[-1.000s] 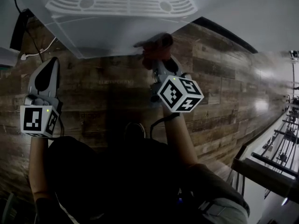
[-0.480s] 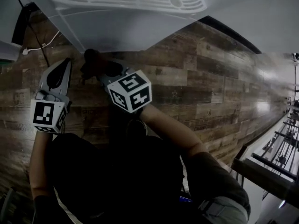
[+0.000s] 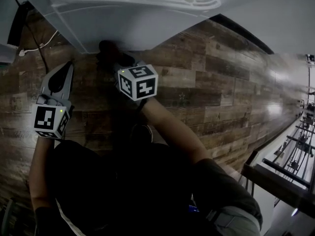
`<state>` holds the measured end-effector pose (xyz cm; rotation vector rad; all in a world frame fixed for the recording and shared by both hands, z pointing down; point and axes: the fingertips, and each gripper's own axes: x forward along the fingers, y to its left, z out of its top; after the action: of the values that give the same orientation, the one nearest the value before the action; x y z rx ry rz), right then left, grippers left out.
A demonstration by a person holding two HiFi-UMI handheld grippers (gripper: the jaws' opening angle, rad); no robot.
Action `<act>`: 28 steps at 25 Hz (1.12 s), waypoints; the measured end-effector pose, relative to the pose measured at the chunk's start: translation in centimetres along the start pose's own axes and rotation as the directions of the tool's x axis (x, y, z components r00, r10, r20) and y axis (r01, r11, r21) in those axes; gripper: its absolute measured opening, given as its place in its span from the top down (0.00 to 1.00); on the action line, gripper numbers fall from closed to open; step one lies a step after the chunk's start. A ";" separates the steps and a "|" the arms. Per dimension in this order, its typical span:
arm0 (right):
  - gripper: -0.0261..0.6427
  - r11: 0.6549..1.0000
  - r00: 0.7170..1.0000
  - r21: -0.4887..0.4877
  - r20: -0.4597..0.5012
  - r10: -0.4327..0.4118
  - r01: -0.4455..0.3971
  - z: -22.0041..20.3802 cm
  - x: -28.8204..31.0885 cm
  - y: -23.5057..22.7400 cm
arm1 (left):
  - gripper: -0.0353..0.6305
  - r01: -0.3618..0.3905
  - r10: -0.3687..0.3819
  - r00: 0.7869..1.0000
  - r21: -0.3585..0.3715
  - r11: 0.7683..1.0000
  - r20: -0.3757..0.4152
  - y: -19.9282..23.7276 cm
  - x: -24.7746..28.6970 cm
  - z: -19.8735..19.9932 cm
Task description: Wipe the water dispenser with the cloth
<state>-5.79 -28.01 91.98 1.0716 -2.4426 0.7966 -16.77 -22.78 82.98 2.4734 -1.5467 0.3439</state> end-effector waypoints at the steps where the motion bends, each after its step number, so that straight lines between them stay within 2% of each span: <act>1: 0.86 0.998 0.999 0.046 0.013 -0.041 0.040 -0.1 -1.1 -2.0 | 0.92 0.004 -0.004 1.000 0.001 1.000 0.001 -0.1 0.0 0.1; 4: 0.86 0.972 0.982 0.157 0.044 -0.183 0.174 -0.4 -4.9 -8.4 | 0.92 0.010 -0.010 1.000 0.007 1.000 -0.001 -0.1 0.2 0.0; 7: 0.86 0.934 0.949 0.192 0.042 -0.313 0.300 -0.9 -7.8 -13.8 | 0.92 0.011 -0.011 1.000 -0.006 1.000 -0.004 -0.1 0.4 -0.2; 10: 0.86 0.917 0.932 0.186 0.021 -0.362 0.352 -1.8 -9.2 -15.9 | 0.92 0.007 -0.007 1.000 -0.012 1.000 0.002 0.1 0.5 -0.1; 11: 0.86 0.923 0.937 0.173 0.010 -0.350 0.344 -2.3 -9.3 -15.4 | 0.92 0.001 -0.001 1.000 -0.016 1.000 0.003 0.3 0.5 -0.1; 13: 0.86 0.953 0.961 0.130 -0.014 -0.276 0.275 -3.5 -8.6 -12.4 | 0.92 -0.026 0.026 1.000 -0.032 0.999 -0.010 1.0 0.5 -0.6; 16: 0.86 0.995 0.994 0.058 -0.075 -0.077 0.082 -5.4 -5.4 -4.8 | 0.92 -0.074 0.071 0.996 -0.076 0.994 -0.048 2.4 0.0 -1.8; 19: 0.86 0.992 0.979 -0.021 -0.162 0.122 -0.127 -6.8 -1.2 3.1 | 0.92 -0.088 0.087 0.996 -0.126 0.988 -0.013 3.1 -1.2 -1.9; 21: 0.86 0.975 0.958 -0.043 -0.200 0.204 -0.217 -7.0 1.4 6.8 | 0.92 -0.110 0.112 0.994 -0.140 0.984 0.007 3.7 -1.9 -1.9; 23: 0.86 0.971 0.949 -0.012 -0.217 0.229 -0.238 -6.7 3.6 8.3 | 0.92 -0.135 0.138 0.990 -0.152 0.979 0.010 4.3 -2.5 -2.3; 28: 0.86 0.983 0.957 0.032 -0.224 0.186 -0.183 -5.1 6.6 7.1 | 0.92 -0.162 0.167 0.986 -0.149 0.975 0.022 5.2 -4.5 -2.9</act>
<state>-14.98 -24.56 96.90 0.7177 -2.3669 0.9357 -23.65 -20.34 84.64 2.2580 -1.7296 0.2051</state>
